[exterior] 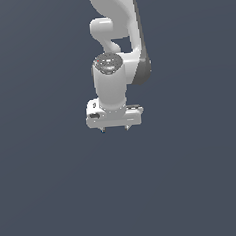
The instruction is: Pick up the object and move it to a goal position.
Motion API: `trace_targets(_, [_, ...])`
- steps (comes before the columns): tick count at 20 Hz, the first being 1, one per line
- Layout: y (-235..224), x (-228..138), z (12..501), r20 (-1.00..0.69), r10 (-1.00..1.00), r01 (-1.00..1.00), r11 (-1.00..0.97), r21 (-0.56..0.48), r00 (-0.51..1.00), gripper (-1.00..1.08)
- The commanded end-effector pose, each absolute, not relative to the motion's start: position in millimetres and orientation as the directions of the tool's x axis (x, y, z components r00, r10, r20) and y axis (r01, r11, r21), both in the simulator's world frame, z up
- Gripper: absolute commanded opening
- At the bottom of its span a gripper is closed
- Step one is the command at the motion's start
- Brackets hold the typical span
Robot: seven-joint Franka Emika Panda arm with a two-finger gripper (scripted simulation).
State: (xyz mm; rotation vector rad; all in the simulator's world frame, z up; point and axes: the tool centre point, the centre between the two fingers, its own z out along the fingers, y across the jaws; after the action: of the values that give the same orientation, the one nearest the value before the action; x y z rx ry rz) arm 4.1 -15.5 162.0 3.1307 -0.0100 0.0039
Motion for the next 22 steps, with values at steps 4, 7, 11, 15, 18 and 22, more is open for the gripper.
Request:
trace_targets(4, [-16.7,6.2,166.0,0.010,-0.002,-0.002,-1.000,0.010,1.000,1.00])
trace_targets(7, [-20.0,11.6,176.3,0.030,0.008,0.008,-1.000,0.009,1.000,1.00])
trace_targets(11, [-21.9,14.1,181.5,0.041,0.012,0.012,-1.000,0.008,0.999,1.00])
trace_targets(15, [-21.2,14.2,181.2,0.039,0.014,0.014,-1.000,0.008,0.999,1.00])
trace_targets(18, [-22.9,12.3,179.2,0.039,0.005,0.004,-1.000,0.008,0.999,1.00])
trace_targets(22, [-28.2,5.0,171.2,0.036,-0.030,-0.031,-1.000,0.005,0.999,1.00])
